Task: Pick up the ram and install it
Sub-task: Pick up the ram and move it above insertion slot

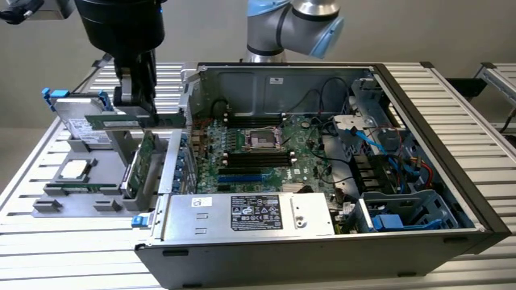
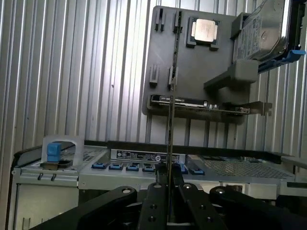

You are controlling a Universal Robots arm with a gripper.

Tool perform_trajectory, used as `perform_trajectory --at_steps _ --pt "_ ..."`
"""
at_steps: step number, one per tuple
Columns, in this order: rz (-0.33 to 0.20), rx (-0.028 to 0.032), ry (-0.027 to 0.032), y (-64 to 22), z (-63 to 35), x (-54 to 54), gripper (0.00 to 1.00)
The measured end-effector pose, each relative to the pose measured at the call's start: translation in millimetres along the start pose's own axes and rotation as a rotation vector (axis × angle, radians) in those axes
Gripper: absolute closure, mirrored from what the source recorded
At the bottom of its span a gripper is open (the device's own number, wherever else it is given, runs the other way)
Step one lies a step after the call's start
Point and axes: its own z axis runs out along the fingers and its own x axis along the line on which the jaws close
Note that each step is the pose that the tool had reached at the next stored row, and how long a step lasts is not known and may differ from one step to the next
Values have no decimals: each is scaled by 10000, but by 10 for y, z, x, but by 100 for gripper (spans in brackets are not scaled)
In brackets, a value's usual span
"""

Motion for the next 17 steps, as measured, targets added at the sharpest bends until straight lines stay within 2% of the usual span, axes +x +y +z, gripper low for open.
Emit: perform_trajectory --at_steps 17 --pt "0 -32 -9 -664 -55 -66 86"
